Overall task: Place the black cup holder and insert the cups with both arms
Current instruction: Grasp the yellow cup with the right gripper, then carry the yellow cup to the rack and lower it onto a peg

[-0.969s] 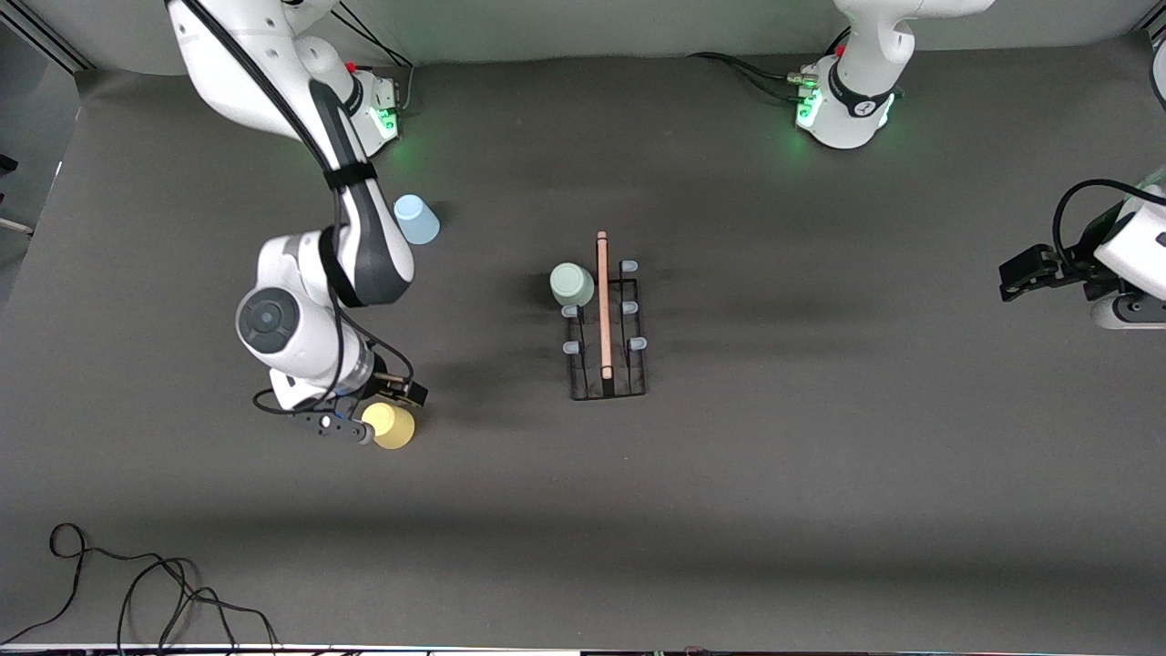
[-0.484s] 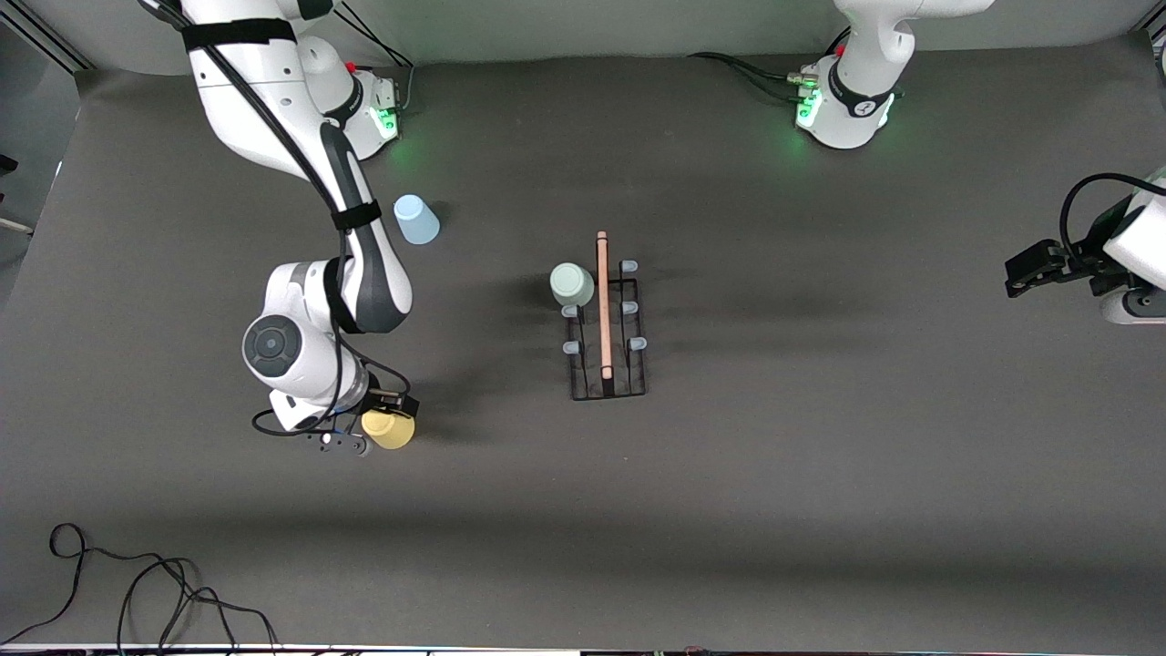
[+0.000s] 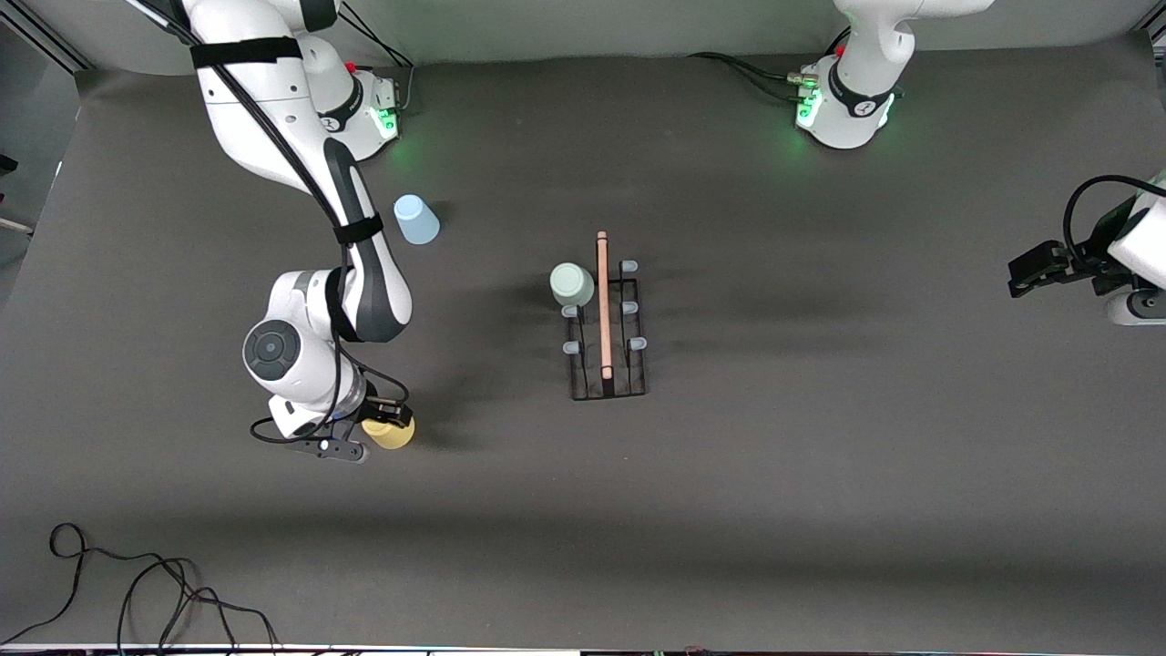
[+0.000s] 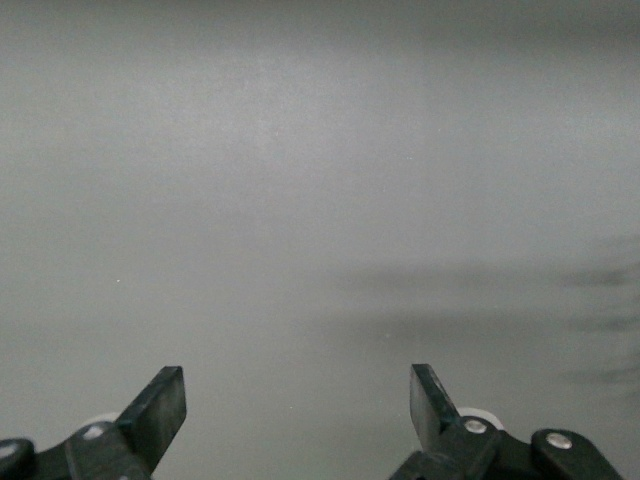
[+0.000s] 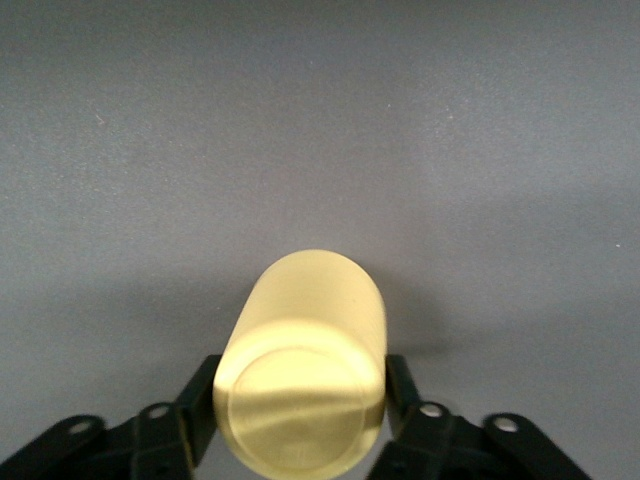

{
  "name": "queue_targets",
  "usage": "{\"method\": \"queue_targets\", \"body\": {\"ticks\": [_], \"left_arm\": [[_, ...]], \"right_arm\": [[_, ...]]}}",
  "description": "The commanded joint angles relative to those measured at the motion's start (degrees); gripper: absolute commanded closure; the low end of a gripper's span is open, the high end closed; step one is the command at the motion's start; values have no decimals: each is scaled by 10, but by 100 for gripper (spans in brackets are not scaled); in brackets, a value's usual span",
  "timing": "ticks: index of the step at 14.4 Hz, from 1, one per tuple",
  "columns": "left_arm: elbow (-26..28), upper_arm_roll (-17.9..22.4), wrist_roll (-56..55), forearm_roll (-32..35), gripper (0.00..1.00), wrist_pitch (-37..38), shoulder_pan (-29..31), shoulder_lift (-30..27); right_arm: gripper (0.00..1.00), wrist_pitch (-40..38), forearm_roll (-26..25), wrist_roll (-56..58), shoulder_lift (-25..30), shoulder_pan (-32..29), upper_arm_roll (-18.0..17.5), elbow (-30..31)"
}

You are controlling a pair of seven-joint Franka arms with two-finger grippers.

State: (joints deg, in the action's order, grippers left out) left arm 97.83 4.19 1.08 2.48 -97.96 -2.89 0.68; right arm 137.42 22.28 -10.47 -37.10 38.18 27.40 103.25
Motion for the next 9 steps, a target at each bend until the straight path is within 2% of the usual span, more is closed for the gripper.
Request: {"method": "queue_targets", "body": {"ticks": [1, 6, 9], "left_arm": [[5, 0, 5, -4, 0, -9, 0, -6], [-1, -1, 10, -13, 0, -5, -1, -6], [-6, -1, 6, -41, 0, 5, -1, -8]], "right_arm": [[100, -8, 16, 40, 4, -7, -4, -9], [100, -115, 16, 25, 72, -4, 1, -27], [100, -161, 15, -53, 114, 19, -5, -31]]}}
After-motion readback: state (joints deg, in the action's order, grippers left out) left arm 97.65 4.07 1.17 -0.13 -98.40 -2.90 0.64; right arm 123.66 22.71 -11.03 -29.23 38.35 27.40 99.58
